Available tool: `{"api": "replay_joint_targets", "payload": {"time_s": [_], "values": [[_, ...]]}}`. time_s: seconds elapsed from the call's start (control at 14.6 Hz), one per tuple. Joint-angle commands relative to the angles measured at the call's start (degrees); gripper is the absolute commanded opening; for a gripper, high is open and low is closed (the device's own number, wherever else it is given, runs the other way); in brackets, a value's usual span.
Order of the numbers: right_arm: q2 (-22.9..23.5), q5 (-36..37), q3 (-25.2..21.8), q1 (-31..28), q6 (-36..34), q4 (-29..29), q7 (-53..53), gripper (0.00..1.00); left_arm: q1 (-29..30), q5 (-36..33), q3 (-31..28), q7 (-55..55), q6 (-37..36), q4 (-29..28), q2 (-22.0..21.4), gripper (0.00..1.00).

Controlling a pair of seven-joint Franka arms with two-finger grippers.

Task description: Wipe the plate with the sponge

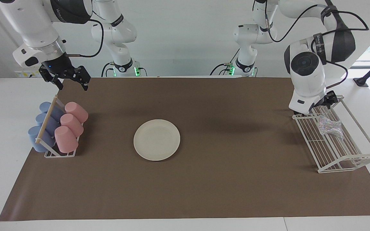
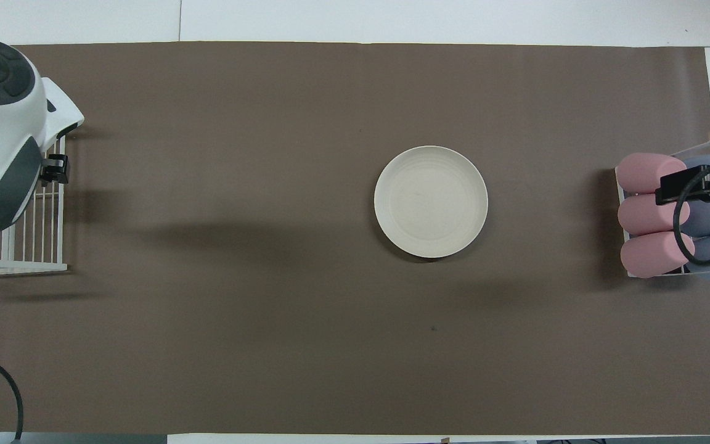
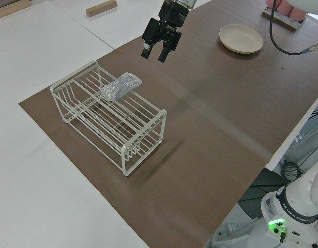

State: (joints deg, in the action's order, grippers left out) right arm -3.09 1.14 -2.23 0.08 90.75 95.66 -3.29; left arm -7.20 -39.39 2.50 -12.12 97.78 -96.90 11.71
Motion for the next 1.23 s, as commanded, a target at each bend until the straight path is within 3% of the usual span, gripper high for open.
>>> {"api": "replay_joint_targets", "payload": {"time_s": [0.0, 0.27, 0.41, 0.68, 0.96, 1.03, 1.16], "values": [[0.3, 0.8, 0.3, 2.3, -2.1, -1.4, -6.9, 1.00, -0.8, -8.3, -0.5, 0.0, 1.5, -1.4, 2.8, 1.00], [0.0, -0.1, 1.1, 3.6, -4.6, -1.4, -17.8, 1.00, -1.9, -18.3, -0.6, 0.2, 1.0, -1.4, 8.3, 1.00], [-0.2, -0.2, 2.3, 3.6, -5.0, -1.4, -22.8, 1.00, -1.5, -18.2, -0.5, 0.2, 1.0, -1.2, 8.4, 1.00], [-1.0, -0.3, 9.4, 3.6, -7.1, -1.4, -41.4, 1.00, -1.3, -18.2, -0.6, 0.2, -1.0, -0.9, 8.4, 1.00], [-1.5, -6.0, 10.9, 3.6, -7.1, -1.4, -54.9, 1.00, -1.6, -18.2, -0.6, 0.0, -3.4, -0.9, 8.3, 0.91], [-1.6, -6.7, 10.9, 3.7, -7.1, -1.4, -57.6, 1.00, -1.6, -18.2, -0.6, 0.0, -3.4, -0.9, 8.3, 0.82], [-1.7, -7.8, 11.9, 3.7, -7.2, -1.4, -61.6, 1.00, -1.4, -18.1, -0.6, -0.1, -3.4, -0.9, 8.3, 0.16]]}}
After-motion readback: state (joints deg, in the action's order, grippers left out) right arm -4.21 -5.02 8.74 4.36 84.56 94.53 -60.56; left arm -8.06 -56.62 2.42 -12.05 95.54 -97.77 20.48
